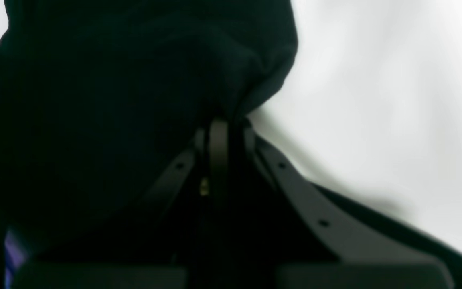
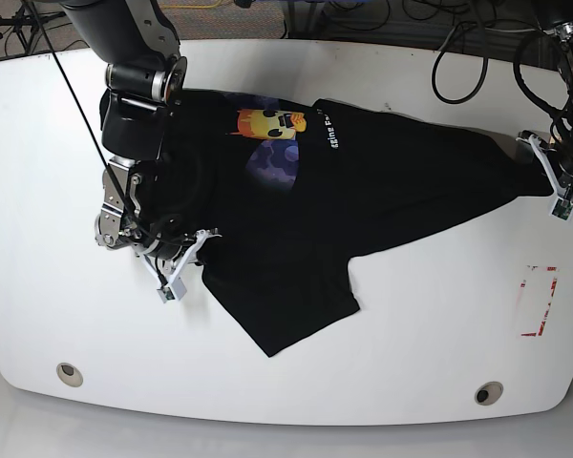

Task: Fold the T-shirt properly
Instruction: 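Release and move the right gripper down onto the shirt's side edge, then lift the shirt with both grippers and swing it toward the table edge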

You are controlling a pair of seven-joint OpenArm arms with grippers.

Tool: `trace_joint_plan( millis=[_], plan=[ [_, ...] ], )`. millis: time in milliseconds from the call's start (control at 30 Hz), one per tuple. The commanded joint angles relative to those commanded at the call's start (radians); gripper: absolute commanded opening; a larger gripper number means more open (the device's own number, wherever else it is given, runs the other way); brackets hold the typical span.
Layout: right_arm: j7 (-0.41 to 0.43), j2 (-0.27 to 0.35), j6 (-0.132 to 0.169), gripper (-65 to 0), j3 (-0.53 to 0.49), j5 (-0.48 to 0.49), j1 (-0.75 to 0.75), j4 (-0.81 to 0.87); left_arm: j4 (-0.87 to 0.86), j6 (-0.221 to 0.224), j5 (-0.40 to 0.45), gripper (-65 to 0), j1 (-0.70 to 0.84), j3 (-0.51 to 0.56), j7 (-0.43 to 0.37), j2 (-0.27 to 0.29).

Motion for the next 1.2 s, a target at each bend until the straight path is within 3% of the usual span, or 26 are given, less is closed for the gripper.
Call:
trace_joint_plan(
  millis=[367, 600, 733, 1033, 1200],
  plan=[
    [-0.21, 0.086, 0.0, -65.0, 0.008, 0.009, -0.081, 0.302, 0.008, 0.0, -0.005, -63.2, -0.075, -0.04, 0.0, 0.0],
    [-0.265, 0.115, 0.0, -65.0, 0.006, 0.002, -0.118, 0.448, 0.008, 0.0, -0.006, -63.2, -0.161, 0.021, 0.0, 0.003],
    [-0.295, 0.135, 0.0, -65.0, 0.006, 0.002, -0.109, 0.493, 0.008, 0.0, -0.003, -63.2, -0.221, 0.061, 0.0, 0.038],
    [-0.393, 0.189, 0.0, -65.0, 0.002, 0.002, 0.026, 0.532, 0.008, 0.003, -0.003, -63.2, -0.408, 0.164, 0.0, 0.064],
    [-0.417, 0.221, 0.0, -65.0, -0.002, 0.002, 0.12, 0.532, 0.041, 0.005, -0.002, -63.2, -0.517, 0.169, 0.0, 0.097]
  ],
)
